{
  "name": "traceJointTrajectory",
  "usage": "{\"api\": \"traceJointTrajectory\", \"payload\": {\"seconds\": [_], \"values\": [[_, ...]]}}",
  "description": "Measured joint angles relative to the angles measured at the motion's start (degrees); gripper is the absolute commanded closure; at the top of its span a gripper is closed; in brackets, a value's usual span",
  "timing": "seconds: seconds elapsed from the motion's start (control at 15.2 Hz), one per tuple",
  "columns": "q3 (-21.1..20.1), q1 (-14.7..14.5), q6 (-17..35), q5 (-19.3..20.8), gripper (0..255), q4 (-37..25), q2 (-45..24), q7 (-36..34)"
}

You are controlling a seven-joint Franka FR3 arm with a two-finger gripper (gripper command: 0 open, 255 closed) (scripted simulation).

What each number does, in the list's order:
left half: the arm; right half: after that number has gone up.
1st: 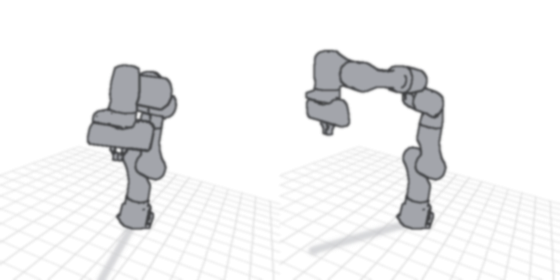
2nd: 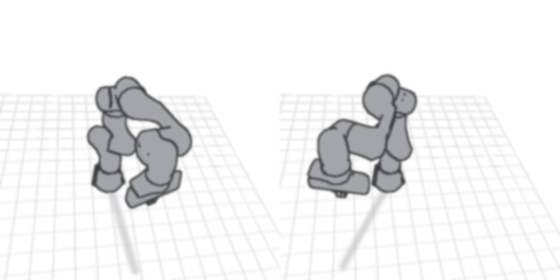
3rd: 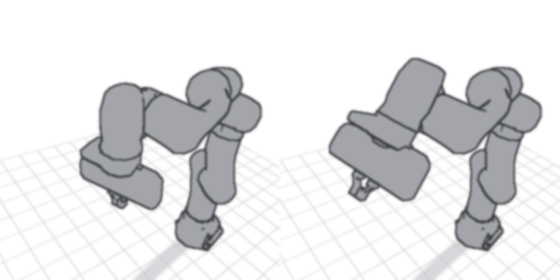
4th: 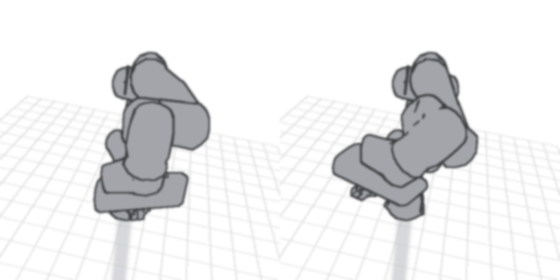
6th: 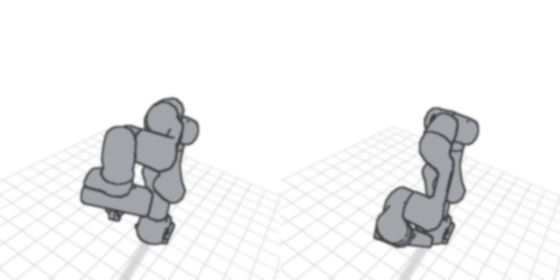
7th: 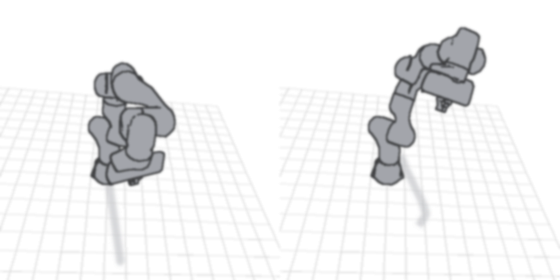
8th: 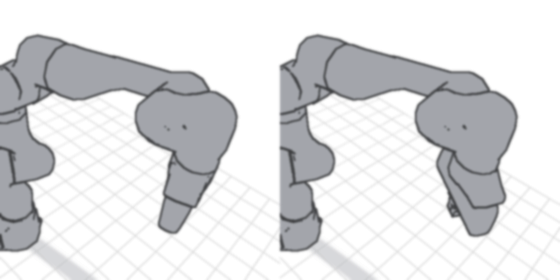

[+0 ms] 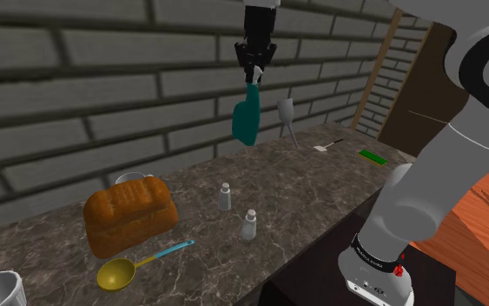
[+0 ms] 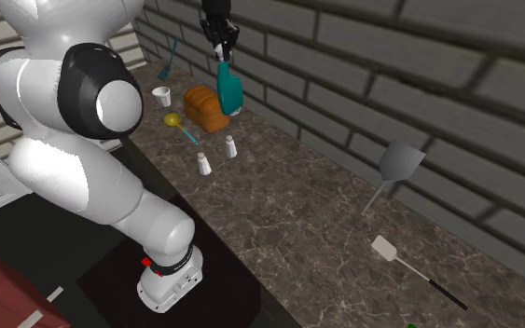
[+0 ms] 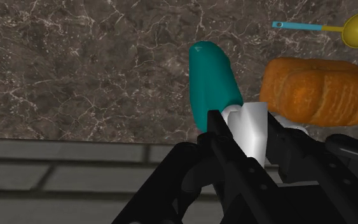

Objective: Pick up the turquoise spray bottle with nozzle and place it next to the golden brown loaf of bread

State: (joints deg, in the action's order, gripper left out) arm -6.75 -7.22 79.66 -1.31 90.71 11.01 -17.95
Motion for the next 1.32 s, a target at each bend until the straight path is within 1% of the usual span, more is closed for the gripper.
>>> {"api": "traceJointTrajectory", "payload": {"seconds": [0.2,0.86,1.19,1.32], "values": [[-2.7,-1.7,0.7,-0.5,255,0.4,-0.3,-4.4],[-11.3,-7.5,2.1,-0.2,255,-4.3,-6.3,-18.9],[-15.5,-11.1,2.9,1.5,255,-8.5,-11.5,-26.4],[-17.3,-13.1,2.2,2.9,255,-12.4,-15.0,-29.9]]}}
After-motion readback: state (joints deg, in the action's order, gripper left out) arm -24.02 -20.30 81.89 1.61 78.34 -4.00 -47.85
